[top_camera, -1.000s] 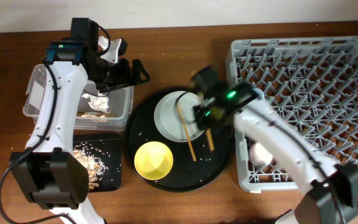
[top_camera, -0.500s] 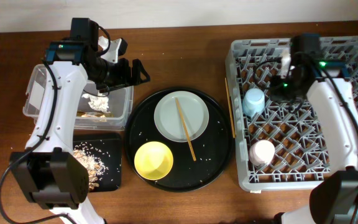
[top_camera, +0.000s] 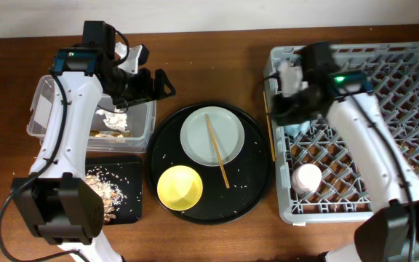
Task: Sort waste into correct bins and load items into the dishwasher rack
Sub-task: 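Grasp one chopstick with the right gripper and carry it to the rack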
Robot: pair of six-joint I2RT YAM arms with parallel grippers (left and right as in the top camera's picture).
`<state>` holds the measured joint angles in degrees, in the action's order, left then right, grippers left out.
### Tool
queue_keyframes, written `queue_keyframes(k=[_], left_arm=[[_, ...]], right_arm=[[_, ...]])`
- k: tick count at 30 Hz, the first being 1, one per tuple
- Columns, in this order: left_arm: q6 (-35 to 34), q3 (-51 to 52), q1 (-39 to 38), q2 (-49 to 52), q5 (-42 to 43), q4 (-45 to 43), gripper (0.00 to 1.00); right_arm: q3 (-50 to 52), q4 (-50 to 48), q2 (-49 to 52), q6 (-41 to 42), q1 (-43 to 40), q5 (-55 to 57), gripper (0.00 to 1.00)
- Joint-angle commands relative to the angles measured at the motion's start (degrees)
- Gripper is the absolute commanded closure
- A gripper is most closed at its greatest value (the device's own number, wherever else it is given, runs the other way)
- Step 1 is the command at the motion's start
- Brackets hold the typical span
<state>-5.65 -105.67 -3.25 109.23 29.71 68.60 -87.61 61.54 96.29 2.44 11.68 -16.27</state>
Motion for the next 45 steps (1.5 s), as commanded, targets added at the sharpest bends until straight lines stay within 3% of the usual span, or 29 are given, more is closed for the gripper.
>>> queue_keyframes(k=[1,9,14,30,40,42,45], left_arm=[[-0.3,-0.5,0.2,-0.9,-0.2,0.0,0.00],[-0.3,-0.5,0.2,-0.9,-0.2,0.0,0.00],[-0.3,-0.5,0.2,-0.9,-0.2,0.0,0.00],[-0.3,-0.5,0.2,-0.9,-0.2,0.0,0.00],[-0.3,-0.5,0.2,-0.9,-0.2,0.0,0.00],[-0.3,-0.5,0.2,-0.9,-0.2,0.0,0.00],[-0.3,-0.5,0.2,-0.9,-0.2,0.0,0.00]], right_arm=[[-0.7,-2.1,0.9,1.7,6.8,-0.8,0.75],[-0.7,-8.1,7.3,4.3,15.5,4.3,0.71],[-0.7,-11.2,12.9,4.3,18.7,4.5,0.62],[-0.7,-13.6,24.1,4.3,19.9,4.9,0.63],[4.4,-17.2,24.1,4.3,19.9,4.9,0.67],[4.7,-17.5,24.1,4.3,19.9,4.9,0.78],[4.7,-17.6,24.1,4.3,19.8,4.9,0.86]])
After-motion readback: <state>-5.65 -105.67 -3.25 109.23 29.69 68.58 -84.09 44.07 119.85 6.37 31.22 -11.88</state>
